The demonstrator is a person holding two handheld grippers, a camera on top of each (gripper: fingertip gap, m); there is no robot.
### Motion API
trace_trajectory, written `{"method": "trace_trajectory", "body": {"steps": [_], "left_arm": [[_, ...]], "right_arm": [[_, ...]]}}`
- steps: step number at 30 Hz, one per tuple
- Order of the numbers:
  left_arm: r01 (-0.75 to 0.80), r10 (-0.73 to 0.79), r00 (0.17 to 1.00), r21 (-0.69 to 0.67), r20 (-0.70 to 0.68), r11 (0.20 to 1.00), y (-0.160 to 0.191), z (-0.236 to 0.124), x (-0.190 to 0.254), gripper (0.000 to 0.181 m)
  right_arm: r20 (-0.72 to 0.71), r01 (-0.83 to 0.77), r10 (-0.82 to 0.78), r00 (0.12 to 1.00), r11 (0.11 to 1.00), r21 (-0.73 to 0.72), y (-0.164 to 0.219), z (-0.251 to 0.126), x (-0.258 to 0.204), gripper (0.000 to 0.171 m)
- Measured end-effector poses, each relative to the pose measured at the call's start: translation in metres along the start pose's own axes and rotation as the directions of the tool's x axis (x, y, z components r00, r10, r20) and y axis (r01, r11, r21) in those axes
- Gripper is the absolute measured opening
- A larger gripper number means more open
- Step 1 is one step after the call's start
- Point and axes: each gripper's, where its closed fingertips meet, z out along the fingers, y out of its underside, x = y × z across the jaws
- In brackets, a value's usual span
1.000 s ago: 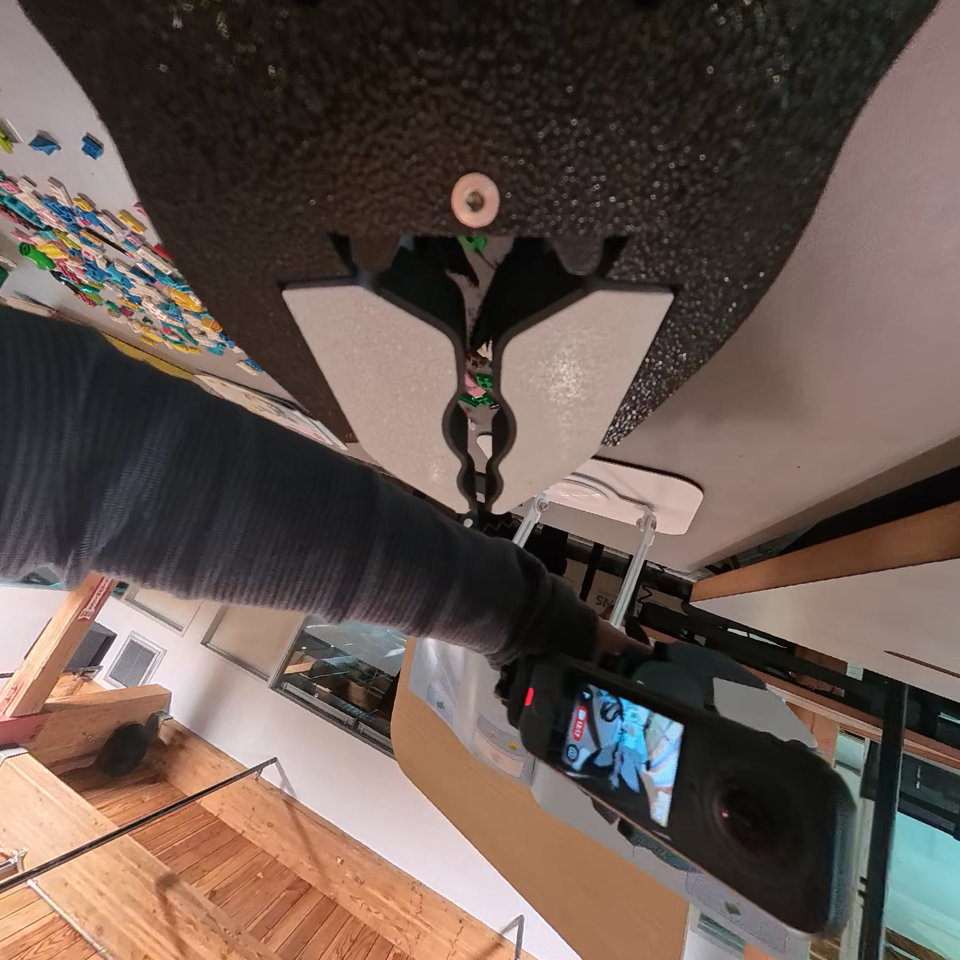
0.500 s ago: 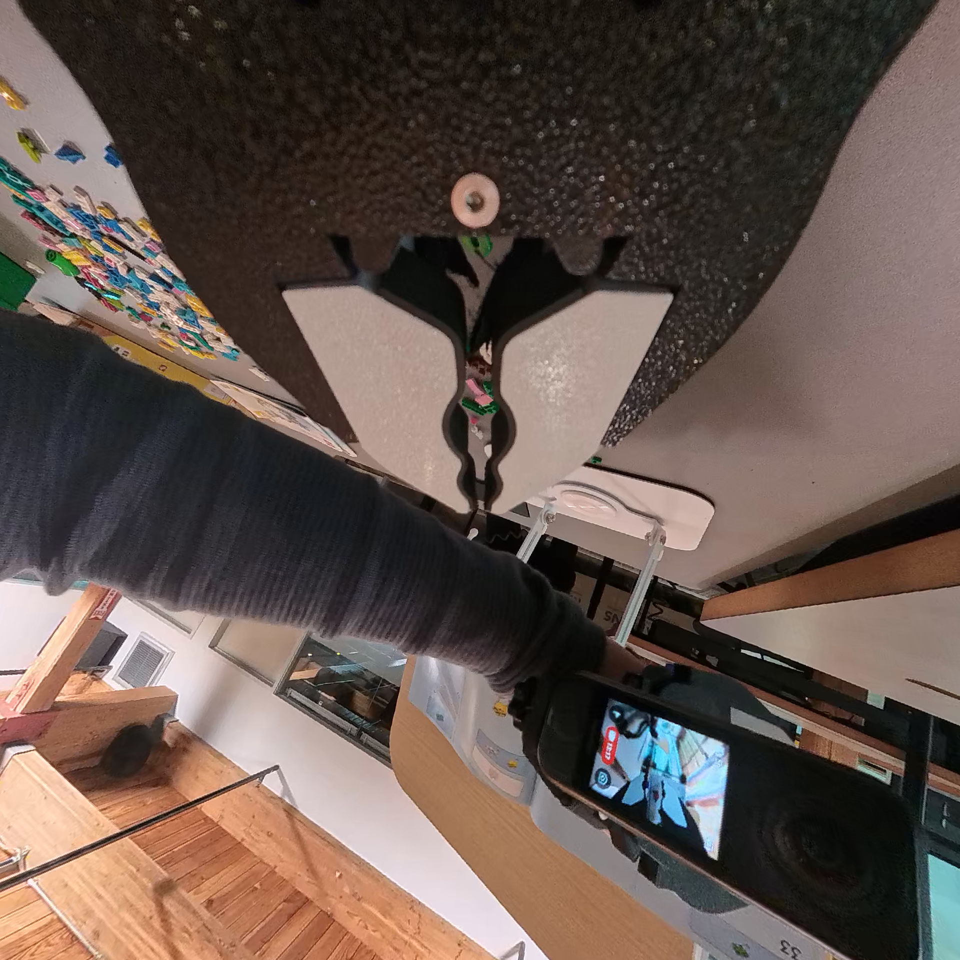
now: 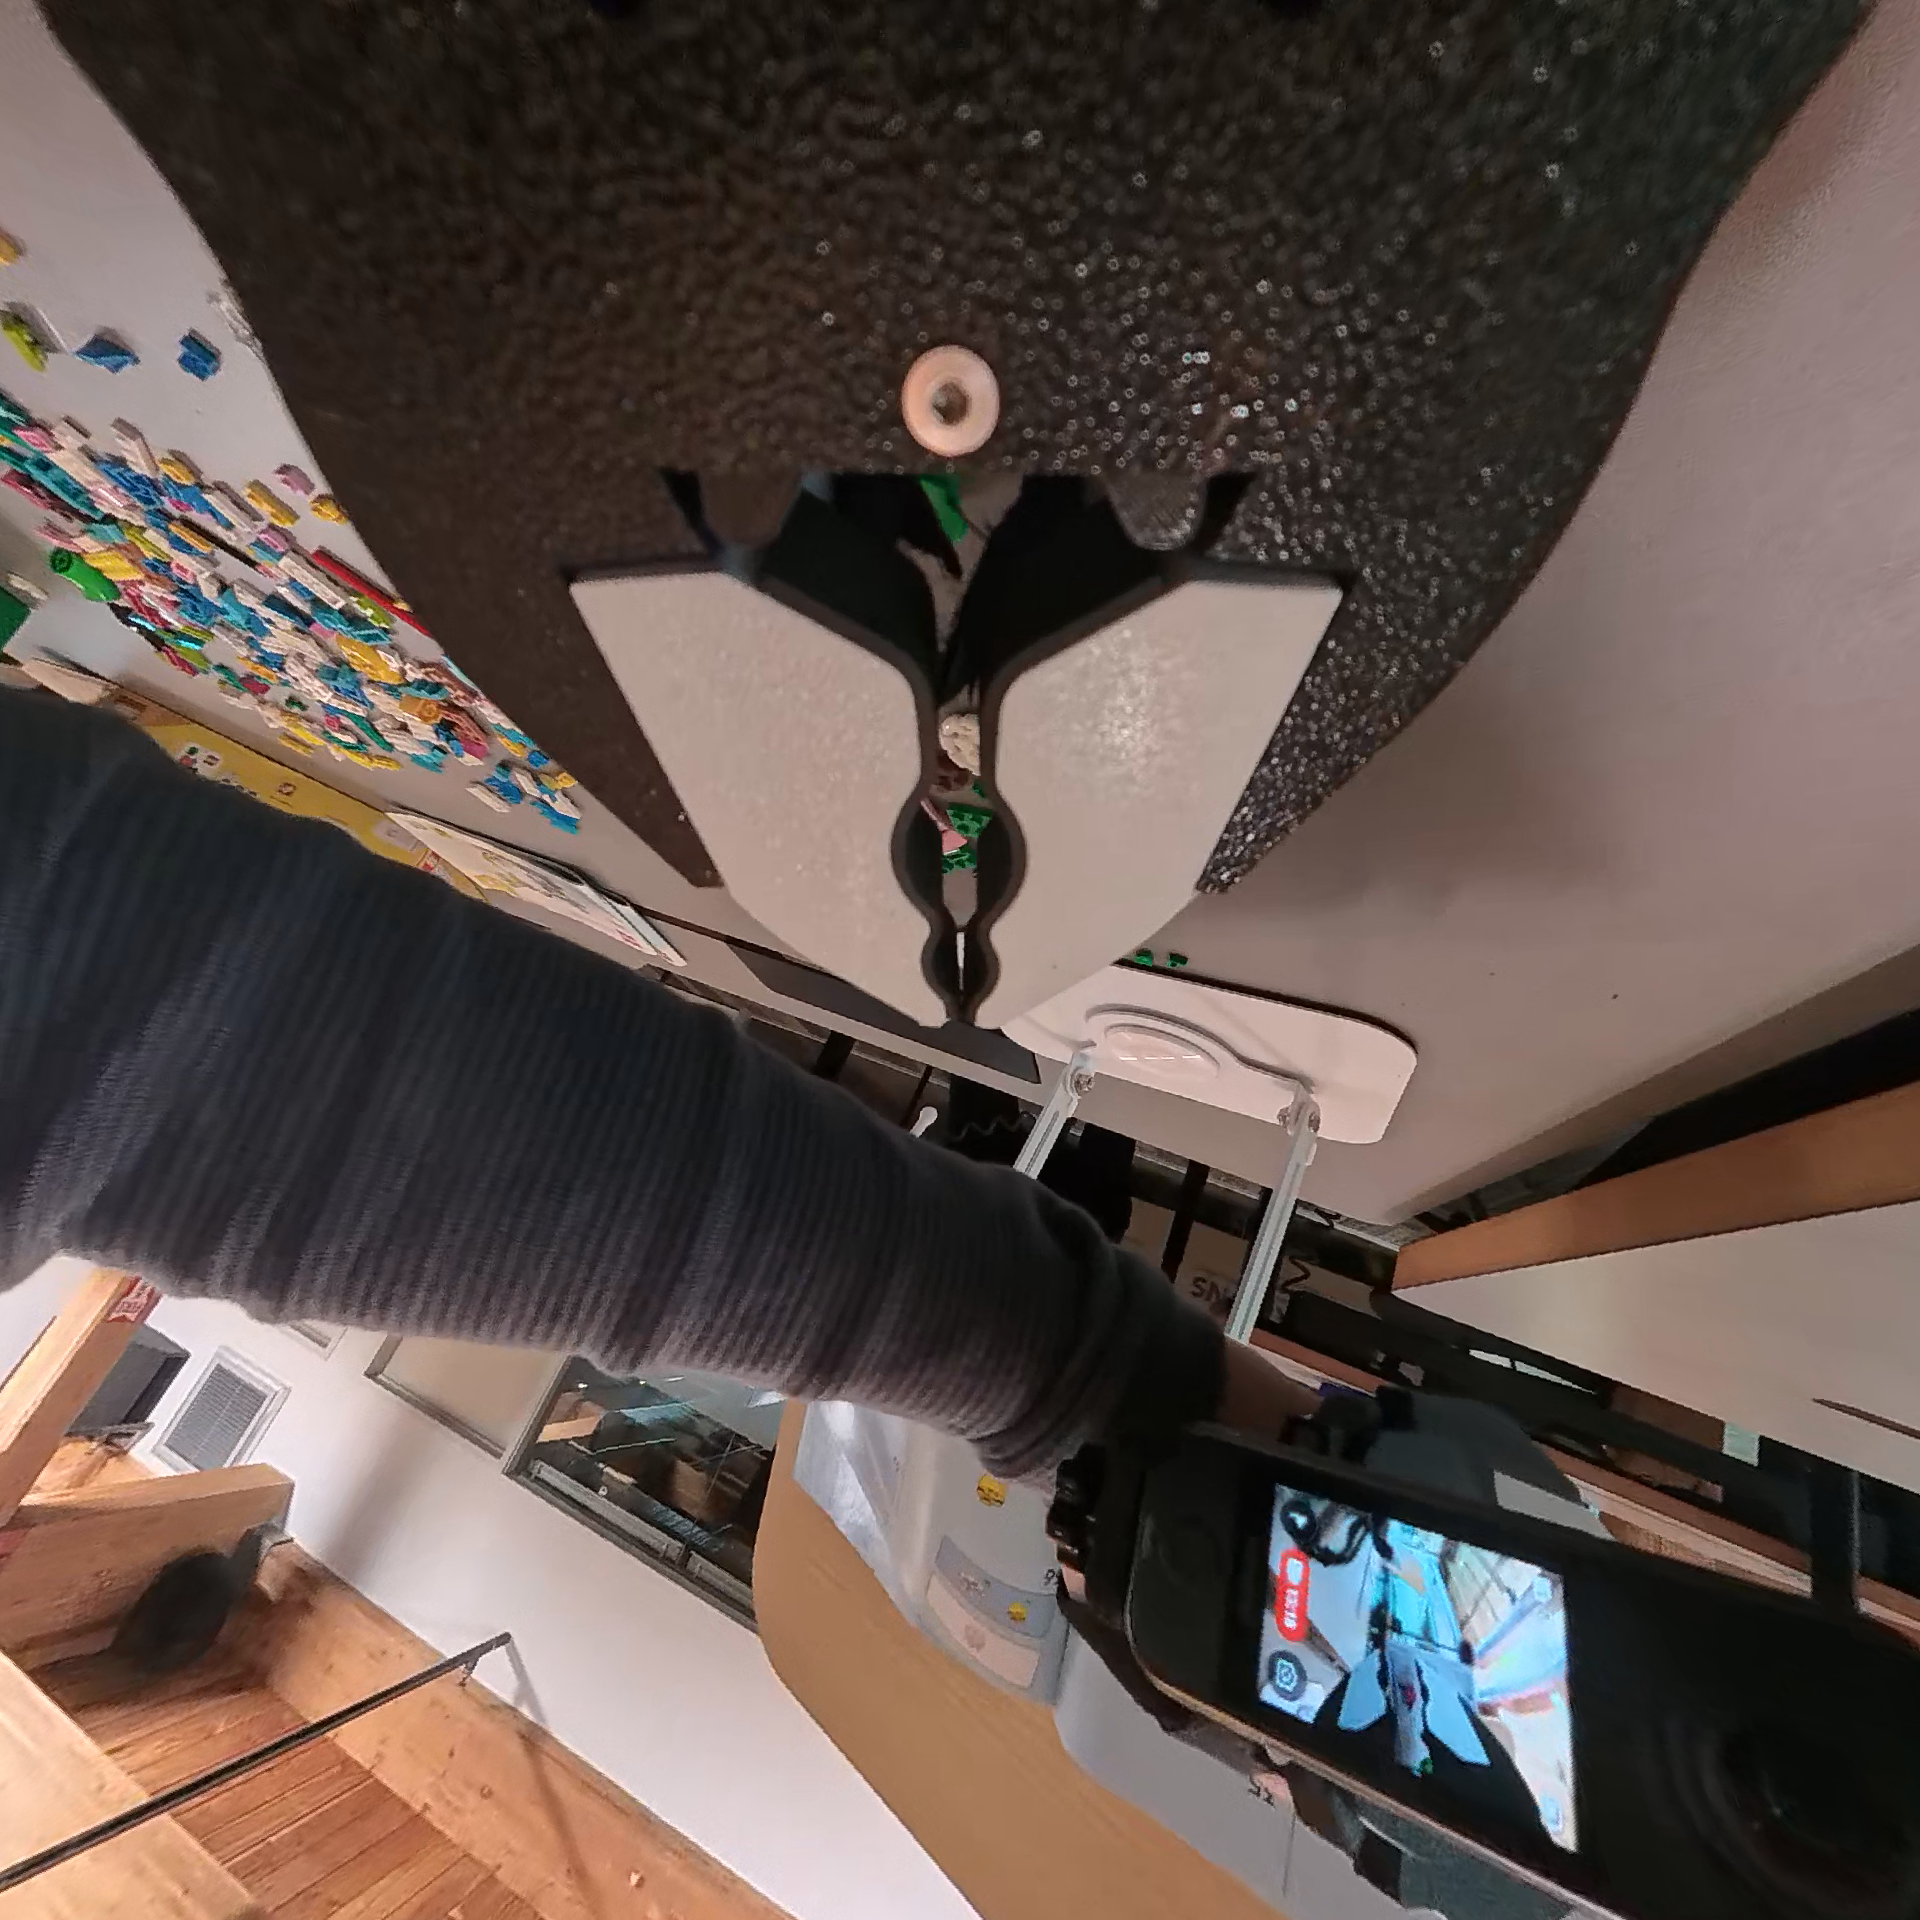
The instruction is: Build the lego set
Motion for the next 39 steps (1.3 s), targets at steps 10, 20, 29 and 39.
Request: {"method": "trace_trajectory", "body": {"steps": [10, 20, 29, 39], "left_arm": [[0.004, -0.004, 1.000, -0.011, -0.012, 1.000, 0.002, 0.001, 0.002, 0.000], [0.005, -0.005, 1.000, -0.019, -0.018, 1.000, 0.003, 0.002, 0.003, 0.000], [0.005, -0.006, 1.000, -0.025, -0.021, 1.000, 0.004, 0.002, 0.003, 0.000], [0.013, -0.014, 1.000, -0.028, -0.027, 1.000, 0.005, 0.003, 0.004, 0.000]], "right_arm": [[0.048, -0.171, 0.169, 0.985, 0.984, 0.050, -0.004, -0.012, -0.005, 0.000], [0.252, -0.756, 0.713, 0.655, 0.613, 0.229, -0.004, -0.039, 0.003, 0.000], [0.390, -0.865, 0.773, 0.499, 0.417, 0.279, -0.002, -0.047, 0.008, 0.002], [0.176, -0.535, 0.508, 0.843, 0.826, 0.179, 0.008, -0.032, -0.008, 0.016]]}}
